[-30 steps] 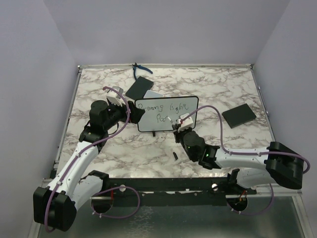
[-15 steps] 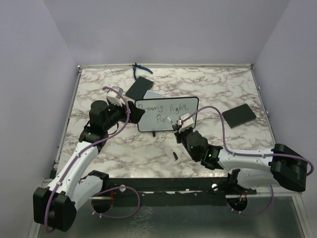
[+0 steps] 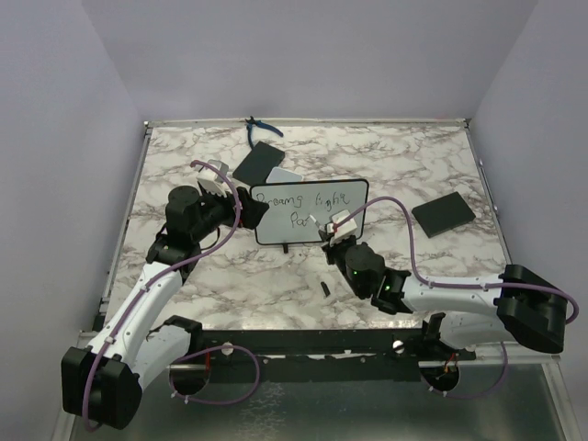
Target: Write a sentence on the whiteboard
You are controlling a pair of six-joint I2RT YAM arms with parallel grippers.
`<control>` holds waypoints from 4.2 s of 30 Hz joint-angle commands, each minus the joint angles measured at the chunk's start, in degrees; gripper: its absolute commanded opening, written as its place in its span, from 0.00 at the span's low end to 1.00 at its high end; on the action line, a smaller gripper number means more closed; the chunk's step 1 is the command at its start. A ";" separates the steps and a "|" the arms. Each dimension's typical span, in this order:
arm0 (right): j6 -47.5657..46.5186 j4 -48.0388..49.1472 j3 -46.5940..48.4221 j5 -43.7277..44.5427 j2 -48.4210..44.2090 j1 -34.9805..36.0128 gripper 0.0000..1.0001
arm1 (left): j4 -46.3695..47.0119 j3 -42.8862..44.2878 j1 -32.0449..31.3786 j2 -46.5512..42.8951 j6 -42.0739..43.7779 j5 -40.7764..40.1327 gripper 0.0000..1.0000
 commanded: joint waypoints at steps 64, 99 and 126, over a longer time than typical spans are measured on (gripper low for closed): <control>3.99 -4.93 -2.36 0.54 -6.81 -0.13 0.01 | 0.13 -0.05 0.33 -0.80 0.70 0.01 0.97; 0.17 -1.32 1.00 4.22 -0.19 -0.12 0.01 | 0.13 -0.13 0.34 -0.76 0.58 -0.07 0.97; 10.48 -8.35 -0.78 2.99 1.73 -0.13 0.01 | 0.13 -0.05 0.33 -0.72 0.68 0.01 0.97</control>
